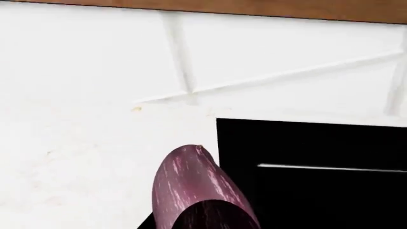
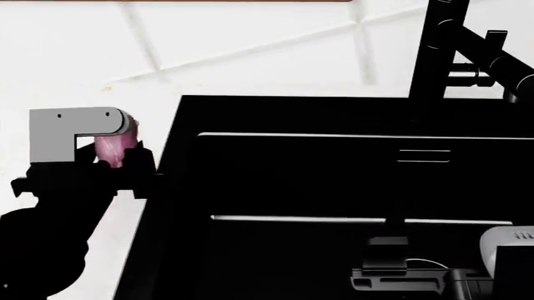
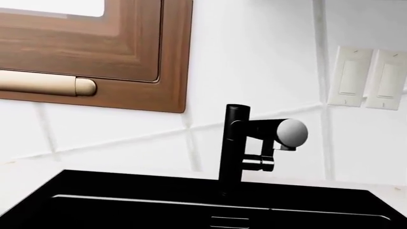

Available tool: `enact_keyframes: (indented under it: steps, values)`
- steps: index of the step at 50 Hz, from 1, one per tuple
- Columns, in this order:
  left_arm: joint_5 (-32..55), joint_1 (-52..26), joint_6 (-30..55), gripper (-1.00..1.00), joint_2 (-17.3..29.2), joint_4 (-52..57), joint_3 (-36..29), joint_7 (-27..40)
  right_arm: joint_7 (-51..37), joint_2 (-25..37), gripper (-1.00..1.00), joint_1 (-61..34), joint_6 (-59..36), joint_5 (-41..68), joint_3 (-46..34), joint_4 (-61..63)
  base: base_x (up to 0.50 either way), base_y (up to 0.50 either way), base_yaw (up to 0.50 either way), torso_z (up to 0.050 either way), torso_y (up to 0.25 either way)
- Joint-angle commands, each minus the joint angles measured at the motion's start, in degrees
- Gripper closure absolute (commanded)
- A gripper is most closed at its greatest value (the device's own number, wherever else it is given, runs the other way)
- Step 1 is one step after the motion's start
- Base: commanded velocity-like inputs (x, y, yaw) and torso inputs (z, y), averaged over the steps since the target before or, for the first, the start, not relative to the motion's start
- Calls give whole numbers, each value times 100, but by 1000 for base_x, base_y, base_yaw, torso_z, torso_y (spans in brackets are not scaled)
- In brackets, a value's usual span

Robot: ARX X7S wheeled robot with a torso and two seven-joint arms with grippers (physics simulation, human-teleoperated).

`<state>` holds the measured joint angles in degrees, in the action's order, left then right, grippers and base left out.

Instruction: There is a mixed pile of frozen fruits and vegetables on the counter. Locate all the frozen vegetables and place the items in a bowl on the counter. Take all the frozen fruits and defrost them in a running sink.

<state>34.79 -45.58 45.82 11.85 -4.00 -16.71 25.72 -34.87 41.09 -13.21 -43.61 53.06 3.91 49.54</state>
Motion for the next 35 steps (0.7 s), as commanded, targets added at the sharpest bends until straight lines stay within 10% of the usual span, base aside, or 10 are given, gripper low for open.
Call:
enact_keyframes:
  steps: [1, 15, 35]
  values:
    - [675, 307, 594, 100, 279, 1714, 389, 572, 7, -19, -100, -24, 26, -31, -70, -26, 0, 0, 0, 0, 0]
    - [2771, 1533, 1570, 100, 1113, 5021, 1653, 1521, -56, -5, -100, 22, 111, 52, 71, 40, 0, 0, 0, 0, 0]
    - [2873, 2099, 1327, 100, 1526, 5558, 1974, 1377, -23, -128, -100, 0, 215, -91, -115, -61, -114, 0, 0, 0, 0]
